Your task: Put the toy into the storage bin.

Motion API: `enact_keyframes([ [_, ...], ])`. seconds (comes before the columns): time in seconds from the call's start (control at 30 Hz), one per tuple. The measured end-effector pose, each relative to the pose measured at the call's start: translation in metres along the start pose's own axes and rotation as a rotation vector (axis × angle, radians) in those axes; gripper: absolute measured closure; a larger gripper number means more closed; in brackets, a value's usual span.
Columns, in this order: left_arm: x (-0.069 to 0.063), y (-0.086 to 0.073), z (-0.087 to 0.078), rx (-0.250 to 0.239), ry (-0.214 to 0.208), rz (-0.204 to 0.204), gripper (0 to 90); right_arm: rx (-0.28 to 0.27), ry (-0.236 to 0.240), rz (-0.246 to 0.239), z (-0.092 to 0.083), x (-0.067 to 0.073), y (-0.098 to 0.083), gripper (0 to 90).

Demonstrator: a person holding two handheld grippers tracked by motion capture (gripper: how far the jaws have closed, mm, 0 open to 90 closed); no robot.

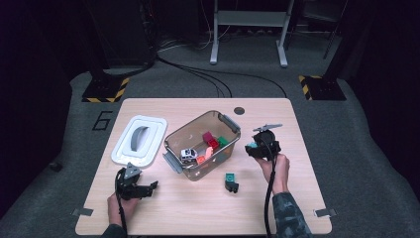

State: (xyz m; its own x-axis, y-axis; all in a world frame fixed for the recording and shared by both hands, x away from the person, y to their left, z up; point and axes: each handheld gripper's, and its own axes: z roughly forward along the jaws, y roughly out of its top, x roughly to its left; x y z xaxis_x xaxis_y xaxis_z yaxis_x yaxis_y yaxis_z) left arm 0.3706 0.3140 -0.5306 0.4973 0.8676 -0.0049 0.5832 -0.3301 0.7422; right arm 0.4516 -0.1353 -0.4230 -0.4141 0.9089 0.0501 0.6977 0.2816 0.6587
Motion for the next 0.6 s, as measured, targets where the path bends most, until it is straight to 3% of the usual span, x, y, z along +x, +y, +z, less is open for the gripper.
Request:
enact_keyframes([
  [0.6,0.000,0.000,0.000,0.000,-0.001,0.000,13.4,-0.062,-0.014,-0.035,-0.031,-0.001,0.045,59.0],
])
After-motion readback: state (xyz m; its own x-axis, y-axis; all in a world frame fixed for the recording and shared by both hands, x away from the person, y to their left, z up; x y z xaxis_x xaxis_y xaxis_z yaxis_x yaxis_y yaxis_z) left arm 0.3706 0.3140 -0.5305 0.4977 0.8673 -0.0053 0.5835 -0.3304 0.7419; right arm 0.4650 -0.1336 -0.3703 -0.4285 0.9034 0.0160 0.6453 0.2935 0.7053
